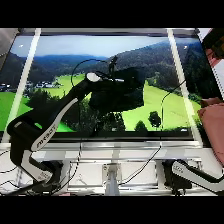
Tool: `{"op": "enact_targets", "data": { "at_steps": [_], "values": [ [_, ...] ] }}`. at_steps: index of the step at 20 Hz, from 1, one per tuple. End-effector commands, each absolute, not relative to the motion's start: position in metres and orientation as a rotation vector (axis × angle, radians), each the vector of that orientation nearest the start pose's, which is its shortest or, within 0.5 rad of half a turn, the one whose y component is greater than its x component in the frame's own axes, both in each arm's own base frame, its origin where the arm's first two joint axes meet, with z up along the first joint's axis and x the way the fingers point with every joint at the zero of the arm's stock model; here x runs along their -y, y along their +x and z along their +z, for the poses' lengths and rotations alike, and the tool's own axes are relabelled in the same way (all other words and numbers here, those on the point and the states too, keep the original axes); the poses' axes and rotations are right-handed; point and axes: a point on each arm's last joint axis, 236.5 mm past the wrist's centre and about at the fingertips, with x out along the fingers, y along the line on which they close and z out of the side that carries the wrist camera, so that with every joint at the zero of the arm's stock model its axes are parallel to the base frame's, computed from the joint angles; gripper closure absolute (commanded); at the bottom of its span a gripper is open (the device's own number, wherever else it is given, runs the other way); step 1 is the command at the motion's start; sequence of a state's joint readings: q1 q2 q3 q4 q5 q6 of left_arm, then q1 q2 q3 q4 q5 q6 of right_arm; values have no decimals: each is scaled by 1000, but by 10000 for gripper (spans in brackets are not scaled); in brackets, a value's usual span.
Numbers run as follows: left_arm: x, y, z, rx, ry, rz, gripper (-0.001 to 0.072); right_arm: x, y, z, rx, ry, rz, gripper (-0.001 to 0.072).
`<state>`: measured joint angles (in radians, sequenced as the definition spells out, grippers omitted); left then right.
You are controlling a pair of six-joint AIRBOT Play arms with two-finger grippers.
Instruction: Fold the clothes and pants, and hang the long-sleeved shirts on hangers.
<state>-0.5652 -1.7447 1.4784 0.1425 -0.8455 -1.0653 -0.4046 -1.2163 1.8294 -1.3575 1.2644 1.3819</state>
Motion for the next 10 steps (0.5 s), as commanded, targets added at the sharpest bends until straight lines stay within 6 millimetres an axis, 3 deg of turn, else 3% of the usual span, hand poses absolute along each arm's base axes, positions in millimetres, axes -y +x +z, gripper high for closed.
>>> {"op": "enact_targets", "data": {
  "at_steps": [1,2,4,5,6,8,10],
  "values": [
    [440,363,151,-892,-742,-1333,313,170,397,296,-646,30,-270,660],
    [431,361,162,-859,-708,-1357,358,184,392,291,-655,38,-301,660],
    [409,367,175,-785,-593,-1346,609,212,375,262,-723,93,-360,660],
    [398,374,172,-752,-512,-1317,683,222,366,242,-775,122,-373,660],
    [385,387,163,-740,-439,-1256,684,226,358,219,-831,148,-361,660],
    [364,409,137,-756,-331,-1149,684,212,349,168,-929,217,-237,661],
    [350,422,105,-820,-258,-1047,684,163,353,122,-958,367,-5,661]
  ]
}}
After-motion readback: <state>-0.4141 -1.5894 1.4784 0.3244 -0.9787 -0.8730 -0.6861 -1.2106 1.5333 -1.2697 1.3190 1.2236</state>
